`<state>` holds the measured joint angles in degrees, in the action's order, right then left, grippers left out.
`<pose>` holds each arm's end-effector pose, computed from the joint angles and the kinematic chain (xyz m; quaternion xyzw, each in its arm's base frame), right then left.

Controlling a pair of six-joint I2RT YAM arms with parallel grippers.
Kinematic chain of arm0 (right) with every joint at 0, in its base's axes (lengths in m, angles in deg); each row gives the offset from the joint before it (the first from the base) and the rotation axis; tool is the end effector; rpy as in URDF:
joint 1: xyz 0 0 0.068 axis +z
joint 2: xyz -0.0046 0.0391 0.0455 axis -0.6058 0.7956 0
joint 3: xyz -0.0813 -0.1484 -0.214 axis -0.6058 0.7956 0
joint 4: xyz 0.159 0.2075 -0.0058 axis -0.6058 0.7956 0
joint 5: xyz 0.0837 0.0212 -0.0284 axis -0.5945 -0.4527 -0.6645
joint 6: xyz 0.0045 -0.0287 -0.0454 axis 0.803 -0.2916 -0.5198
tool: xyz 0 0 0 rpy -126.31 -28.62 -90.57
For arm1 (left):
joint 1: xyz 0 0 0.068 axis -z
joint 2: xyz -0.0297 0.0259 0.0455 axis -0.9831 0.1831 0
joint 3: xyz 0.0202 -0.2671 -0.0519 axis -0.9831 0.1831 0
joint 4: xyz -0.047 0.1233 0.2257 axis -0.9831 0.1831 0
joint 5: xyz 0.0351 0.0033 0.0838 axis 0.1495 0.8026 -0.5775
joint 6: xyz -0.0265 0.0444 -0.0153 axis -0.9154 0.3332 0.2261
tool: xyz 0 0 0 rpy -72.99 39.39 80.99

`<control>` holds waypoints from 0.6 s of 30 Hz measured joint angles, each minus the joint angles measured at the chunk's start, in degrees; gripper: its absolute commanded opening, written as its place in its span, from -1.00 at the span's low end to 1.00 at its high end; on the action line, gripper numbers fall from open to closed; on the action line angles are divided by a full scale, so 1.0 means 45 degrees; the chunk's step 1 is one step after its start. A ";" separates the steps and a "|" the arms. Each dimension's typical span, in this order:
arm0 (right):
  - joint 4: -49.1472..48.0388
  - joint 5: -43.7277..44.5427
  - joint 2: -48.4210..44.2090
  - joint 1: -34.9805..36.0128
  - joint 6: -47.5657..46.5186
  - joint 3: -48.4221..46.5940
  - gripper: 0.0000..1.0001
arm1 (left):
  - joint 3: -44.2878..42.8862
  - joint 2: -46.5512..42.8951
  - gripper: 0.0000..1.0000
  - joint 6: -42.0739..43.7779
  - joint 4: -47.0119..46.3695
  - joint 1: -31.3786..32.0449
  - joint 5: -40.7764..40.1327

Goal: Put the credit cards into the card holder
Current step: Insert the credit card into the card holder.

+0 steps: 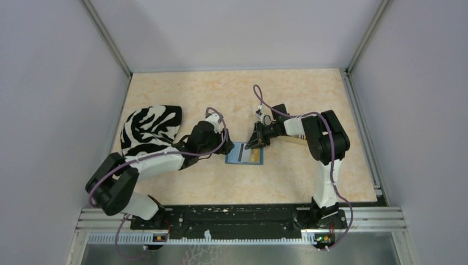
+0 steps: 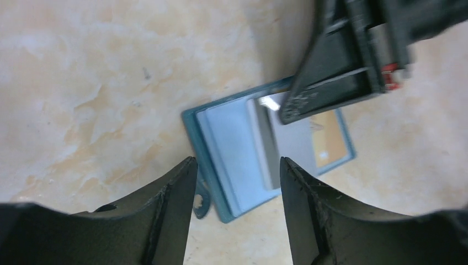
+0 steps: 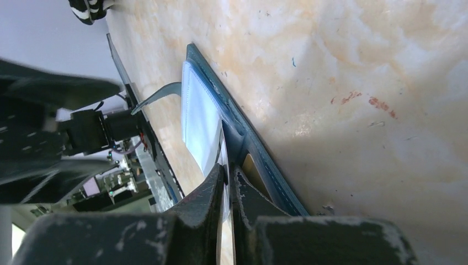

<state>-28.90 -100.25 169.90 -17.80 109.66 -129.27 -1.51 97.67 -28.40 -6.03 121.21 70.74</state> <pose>0.3388 0.1505 0.1005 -0.0802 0.8639 0.4949 0.0478 0.2286 -0.2015 0.1773 0.1237 0.8797 -0.2285 0.3982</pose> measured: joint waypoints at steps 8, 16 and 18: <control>0.0015 -0.0049 0.0049 0.0000 -0.0151 -0.0019 -0.87 | 0.0500 -0.1583 -0.09 -0.1209 -0.1486 0.0228 0.3084; 0.0039 -0.0053 0.0049 0.0000 -0.0228 -0.0024 -0.86 | -0.0588 -0.0029 -0.47 -0.2069 -0.0607 0.2268 0.1914; 0.0058 -0.0053 0.0049 0.0005 -0.0262 -0.0024 -0.86 | -0.1273 0.0534 -0.56 -0.2132 -0.0189 0.2671 0.1103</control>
<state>-28.64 -100.49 170.12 -17.78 108.48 -129.38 -7.24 100.07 -37.99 -6.88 133.23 75.70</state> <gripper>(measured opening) 0.069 0.280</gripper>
